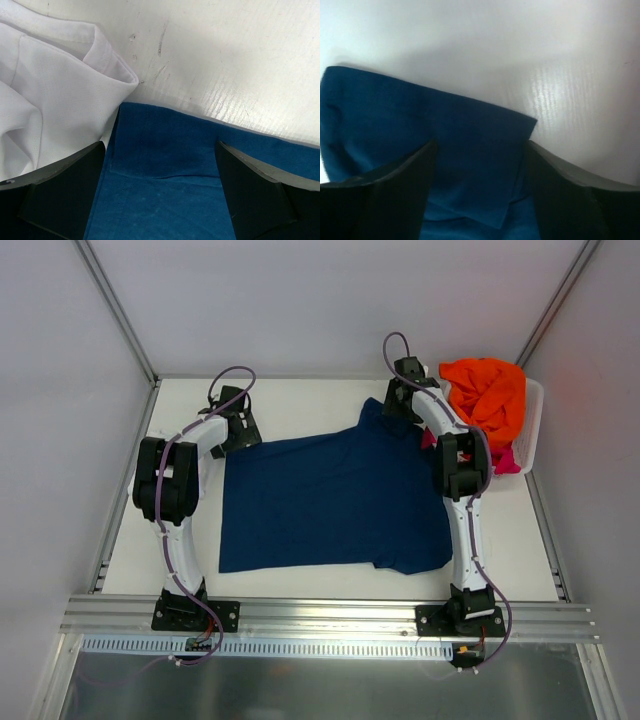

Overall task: Fold and stack the t-shirts
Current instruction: Grap the side of the flattened tshirt furthest away from the robot with both arms

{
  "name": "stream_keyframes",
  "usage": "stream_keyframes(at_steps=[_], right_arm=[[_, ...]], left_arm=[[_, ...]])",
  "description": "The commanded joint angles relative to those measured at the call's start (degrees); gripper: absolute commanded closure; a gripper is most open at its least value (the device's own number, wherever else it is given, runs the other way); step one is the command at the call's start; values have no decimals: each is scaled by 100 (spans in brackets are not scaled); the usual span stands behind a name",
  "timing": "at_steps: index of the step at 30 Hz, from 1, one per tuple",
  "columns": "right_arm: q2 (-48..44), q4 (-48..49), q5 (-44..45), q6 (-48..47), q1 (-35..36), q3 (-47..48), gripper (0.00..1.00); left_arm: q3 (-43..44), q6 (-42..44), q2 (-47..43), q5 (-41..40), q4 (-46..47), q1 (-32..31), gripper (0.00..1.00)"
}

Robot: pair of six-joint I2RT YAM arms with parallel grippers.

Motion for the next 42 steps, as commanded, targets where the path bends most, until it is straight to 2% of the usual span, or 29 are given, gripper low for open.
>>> stream_keyframes(at_steps=[1,5,6,10,11,12,17,20,25,30,38,39,42], right_arm=[[-66,-219,16,226,-124,234,31],[-30,-219,-81,252,-142,278,55],[-13,-228,-90,261,-150,295,69],[57,-219,-231,261,-159,401,90],[58,-202,-257,261,-150,410,96],[58,-210,-266,252,-159,418,99],[-223,227,-248,226,-150,-132,99],[-583,580,-371,191,-150,-591,99],[-909,520,-433,94,-150,-654,100],[-1374,511,-424,15,-150,-917,100],[-1946,537,-345,-3,-133,-1585,100],[-2068,537,-328,-3,-133,-1655,100],[-2262,546,-240,-29,-124,-1901,100]], left_arm=[[123,88,-41,101,-24,71,7],[106,79,-24,110,-33,71,8],[114,79,-15,119,-33,71,7],[158,70,47,145,-33,97,8],[176,70,73,154,-25,115,10],[193,70,91,163,-33,124,17],[246,61,117,154,-33,150,36],[264,53,108,137,-25,150,40],[299,53,100,119,-24,159,46],[255,44,38,93,-33,168,57],[88,26,-146,136,-42,168,64],[36,26,-199,128,-42,168,71],[-26,17,-287,128,-51,168,80]])
